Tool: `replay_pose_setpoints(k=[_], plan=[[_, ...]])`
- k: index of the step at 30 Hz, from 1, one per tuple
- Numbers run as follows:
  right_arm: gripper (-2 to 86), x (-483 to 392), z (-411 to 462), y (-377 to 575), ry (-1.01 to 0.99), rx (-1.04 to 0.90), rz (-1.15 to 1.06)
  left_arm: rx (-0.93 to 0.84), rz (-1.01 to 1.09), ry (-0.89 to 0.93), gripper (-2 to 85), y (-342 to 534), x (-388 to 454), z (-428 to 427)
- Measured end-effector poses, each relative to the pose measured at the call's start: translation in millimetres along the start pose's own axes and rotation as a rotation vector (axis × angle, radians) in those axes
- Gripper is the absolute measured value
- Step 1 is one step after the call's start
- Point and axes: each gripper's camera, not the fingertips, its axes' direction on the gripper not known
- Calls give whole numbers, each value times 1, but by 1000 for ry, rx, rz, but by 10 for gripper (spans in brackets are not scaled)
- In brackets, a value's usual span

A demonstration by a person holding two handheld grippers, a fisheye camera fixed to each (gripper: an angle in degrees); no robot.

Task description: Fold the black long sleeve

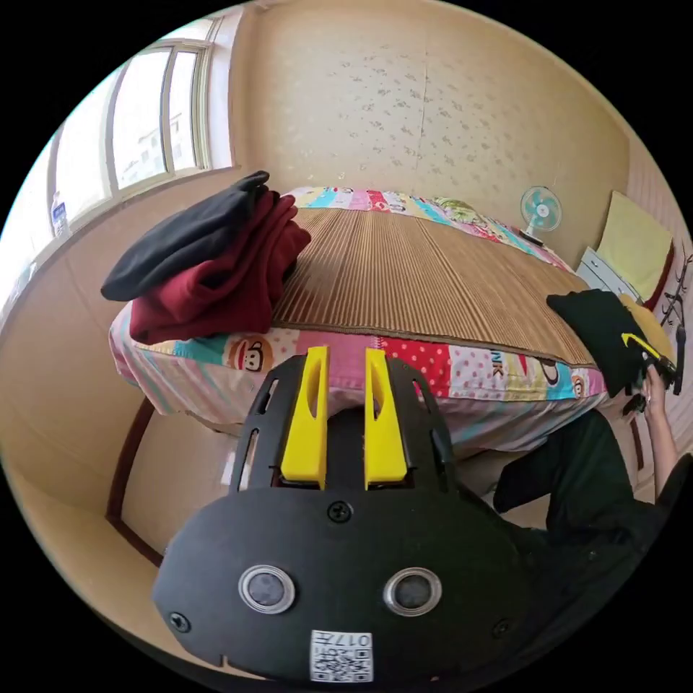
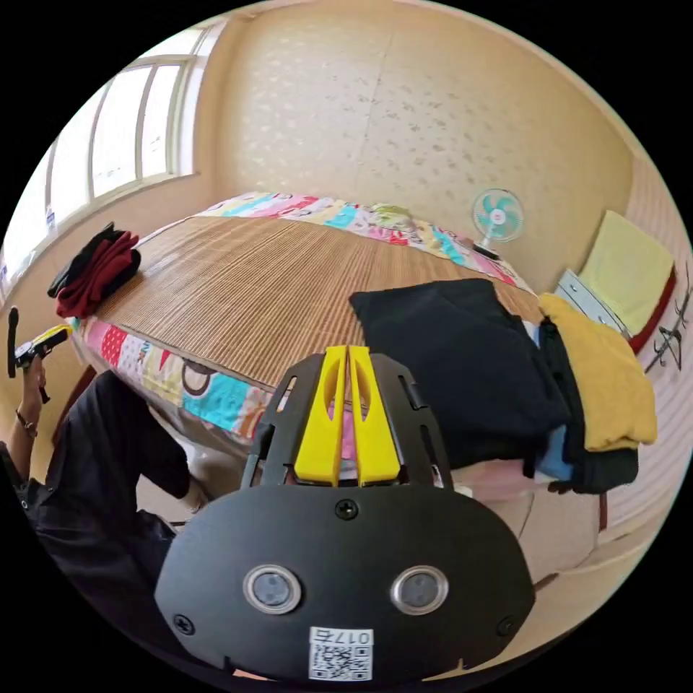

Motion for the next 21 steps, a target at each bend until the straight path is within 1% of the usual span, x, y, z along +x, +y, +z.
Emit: replay_pose_setpoints(k=[1, 3, 4, 6, 8, 10, 13, 16, 18, 20, 21], plan=[[36, 24, -13, 9, 33, 33, 117, 36, -73, 122, 65, 2, -5, 6], [52, 55, -27, 25, 68, 72, 277, 47, -126, 268, 66, 3, -6, 19], [60, 69, -33, 34, 65, 89, 350, 25, -144, 306, 67, 2, -2, 29], [69, 82, -38, 40, 36, 104, 400, 5, -149, 341, 71, 3, 9, 37], [76, 83, -40, 36, 21, 114, 402, 1, -131, 412, 77, 6, 21, 42], [85, 75, -43, 23, 11, 136, 390, -15, -69, 521, 78, 10, 37, 46], [100, 52, -53, 4, 41, 200, 365, -25, 7, 611, 79, 14, 49, 44], [106, 27, -66, -20, 45, 273, 293, -48, 8, 659, 79, 17, 45, 44], [111, 22, -56, -40, 48, 228, 263, -61, 10, 675, 79, 17, 40, 45], [114, 27, -32, -60, 35, 115, 265, -79, 14, 696, 79, 16, 34, 48], [108, 33, -7, -72, -2, 13, 267, -93, 18, 718, 79, 15, 30, 51]])
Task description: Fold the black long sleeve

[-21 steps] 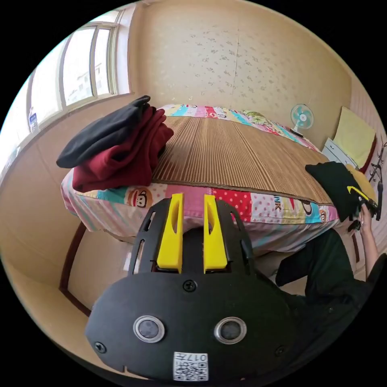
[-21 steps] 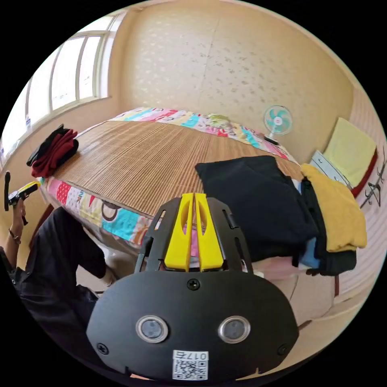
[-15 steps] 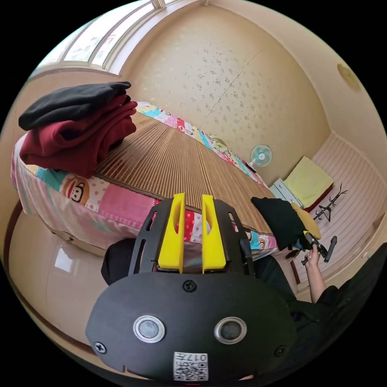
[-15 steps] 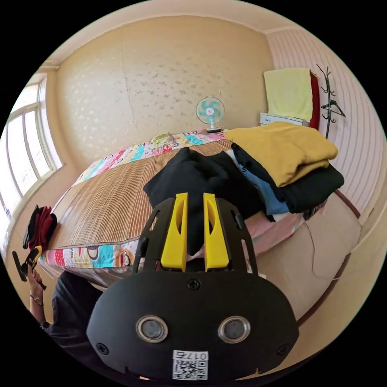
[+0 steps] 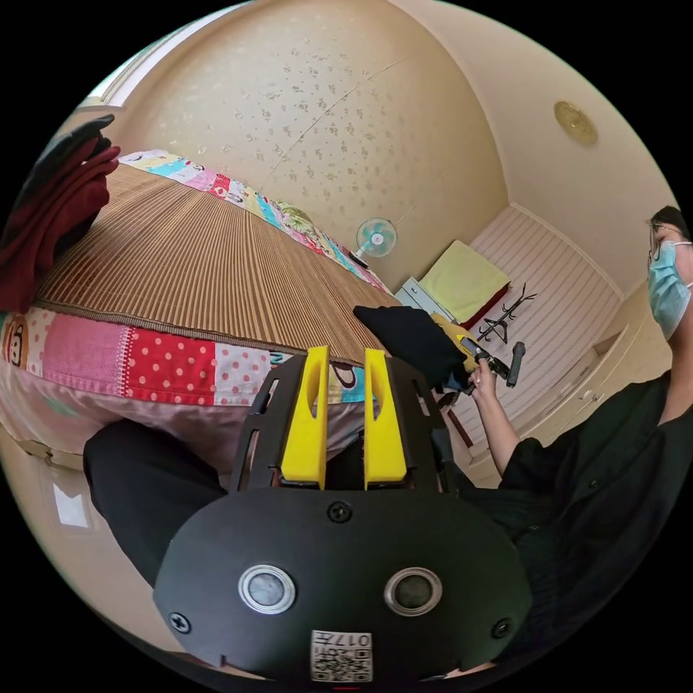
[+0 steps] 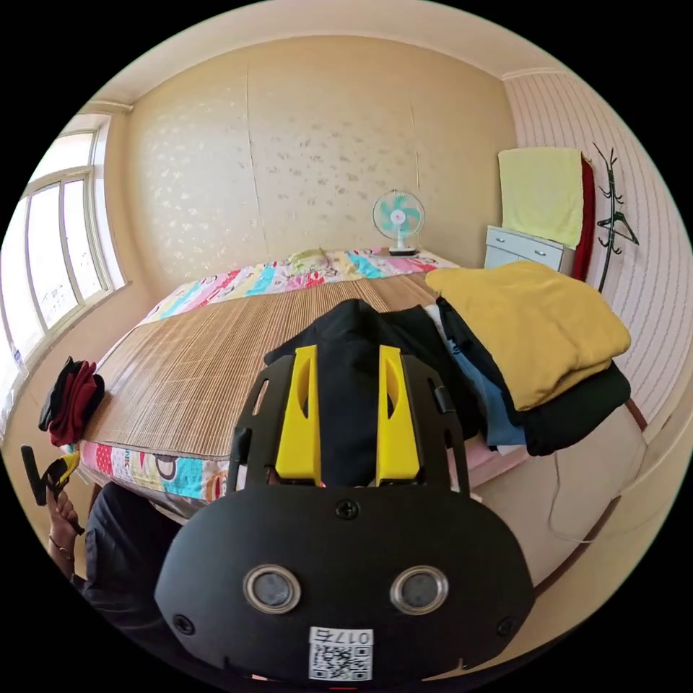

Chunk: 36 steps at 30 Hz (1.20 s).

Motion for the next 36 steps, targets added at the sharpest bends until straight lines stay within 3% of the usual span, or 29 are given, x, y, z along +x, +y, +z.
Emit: replay_pose_setpoints(k=[2, 6, 10, 15, 21, 24, 29, 36], plan=[[81, 6, 31, -12, -56, -147, 26, -22, 9, 49, 79, -4, -7, -1], [37, -15, -10, -21, -261, -50, -42, -46, 3, 126, 79, -18, -26, -10], [26, -52, -59, -14, -670, 92, -116, -38, -22, 198, 79, -34, -53, -26], [22, -123, -85, -9, -939, 146, -187, -43, -57, 286, 80, -55, -83, -39], [19, -242, -55, 34, -930, -138, -450, 16, -309, 487, 145, -63, -156, -54], [19, -266, -30, 77, -962, -320, -527, 24, -385, 465, 160, -63, -184, -73], [18, -249, -27, 111, -1056, -434, -495, -45, -406, 308, 169, -80, -214, -104], [17, -208, -54, 106, -1128, -446, -512, -120, -595, 531, 194, -99, -300, -94]])
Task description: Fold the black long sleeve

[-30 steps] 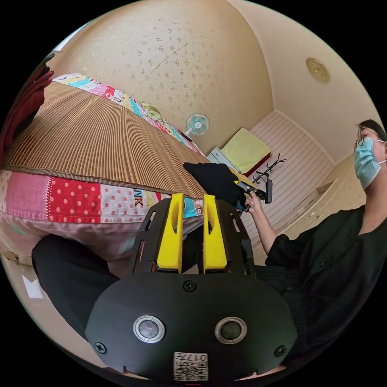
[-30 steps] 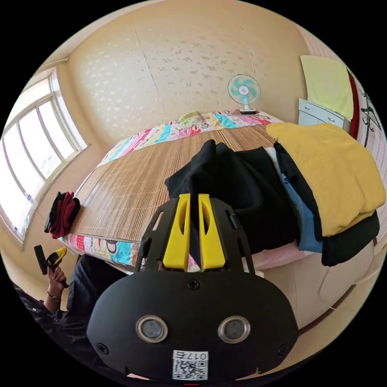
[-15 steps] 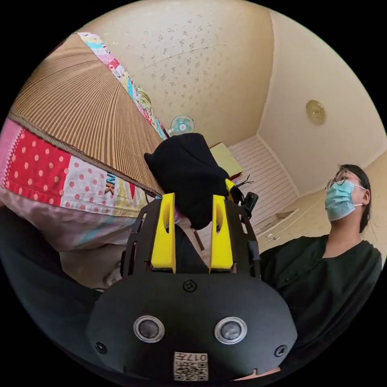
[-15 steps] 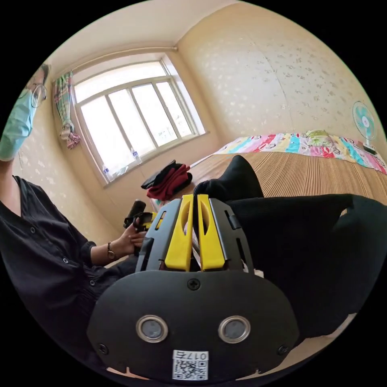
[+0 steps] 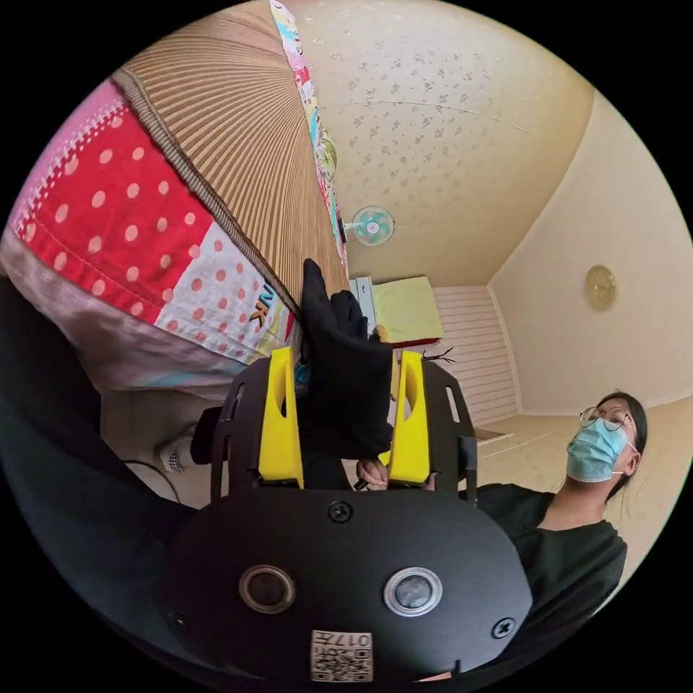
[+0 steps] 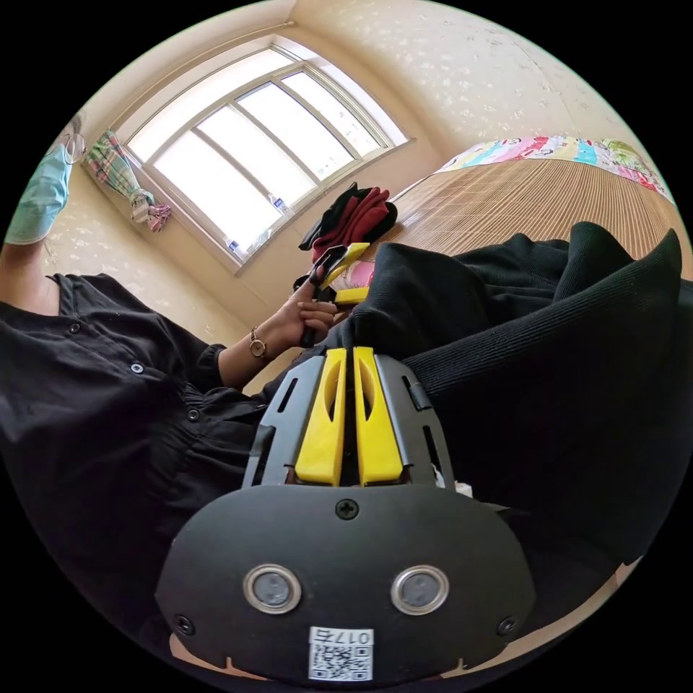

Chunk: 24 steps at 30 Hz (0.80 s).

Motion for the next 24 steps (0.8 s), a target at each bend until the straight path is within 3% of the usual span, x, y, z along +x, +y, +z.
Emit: replay_pose_setpoints(k=[3, 9, 17, 19, 24], plan=[[17, -12, -14, 5, -1, -20, -44, -93, -75, 123, 186, -8, -19, 7], [18, -29, -34, 4, -32, -6, -80, -94, -18, 271, 62, 18, -18, -18], [25, -82, -53, -35, -317, 98, -233, -243, 675, 589, 49, 46, 135, -55], [30, -99, -67, -45, -405, 117, -312, -320, 868, 749, 46, 68, 188, -63], [45, -106, -116, -47, -401, 168, -365, -432, 1090, 1056, 45, 111, 261, -85]])
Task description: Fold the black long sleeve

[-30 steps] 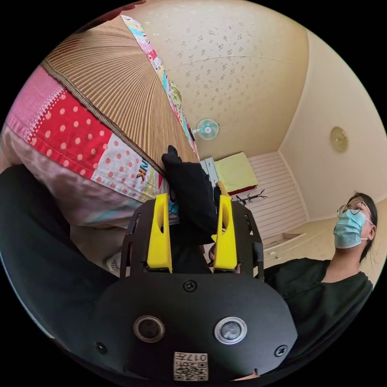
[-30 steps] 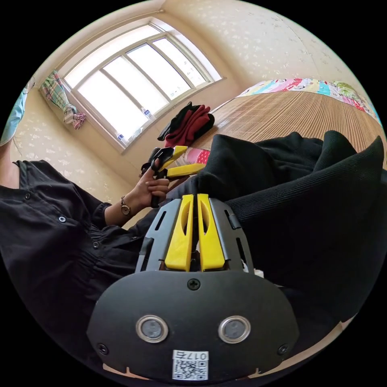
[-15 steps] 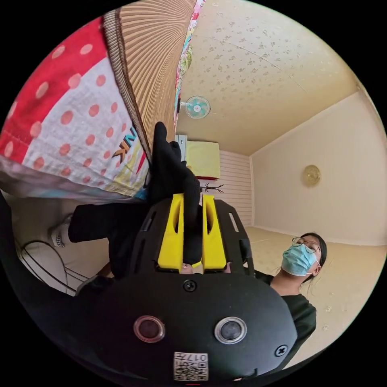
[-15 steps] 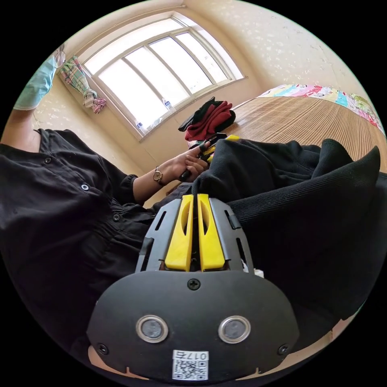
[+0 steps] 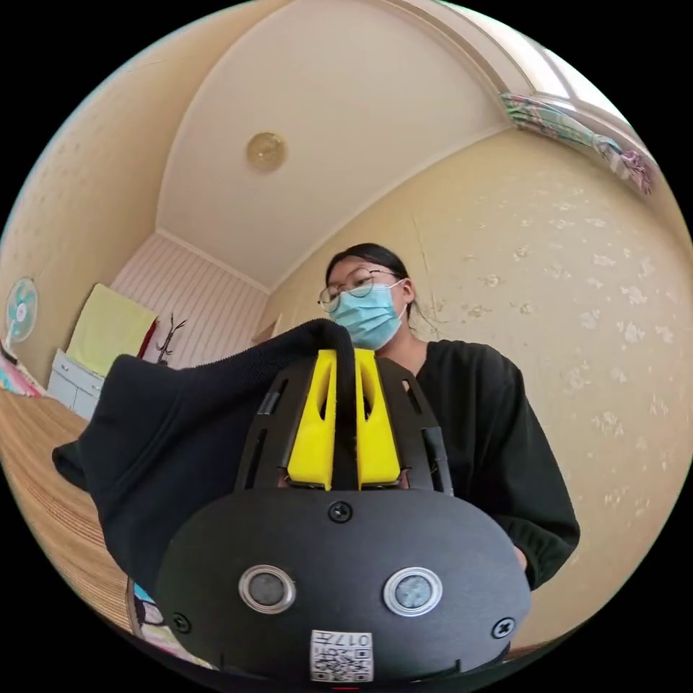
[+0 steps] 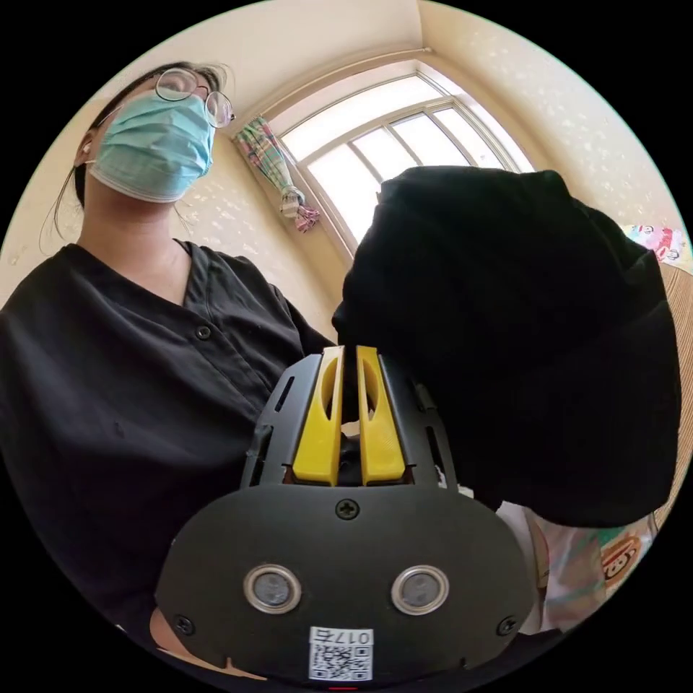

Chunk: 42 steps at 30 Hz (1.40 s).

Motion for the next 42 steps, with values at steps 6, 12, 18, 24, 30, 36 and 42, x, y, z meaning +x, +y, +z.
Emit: replay_pose_setpoints(k=[6, 12, 18, 24, 30, 36, 42], plan=[[85, -11, -82, 10, 269, 69, 33, 18, 121, 121, 46, -2, 39, 55], [135, 4, -119, 41, 408, 95, 153, 216, 179, 150, 46, 39, 49, 58], [164, 50, -89, 66, -7, 55, 245, 315, 197, 169, 46, 65, 25, 66], [62, 70, -64, 74, -163, 11, 218, 270, 193, 63, 46, 62, 14, 80], [37, 23, -171, -15, 426, 237, 148, -63, 39, -304, 46, 15, 13, 115], [32, -107, -195, -125, 722, 455, -199, -250, -153, -645, 42, -4, -22, 155], [31, -202, -139, -160, 881, 563, -353, -301, -93, -837, 35, -9, -44, 215]])
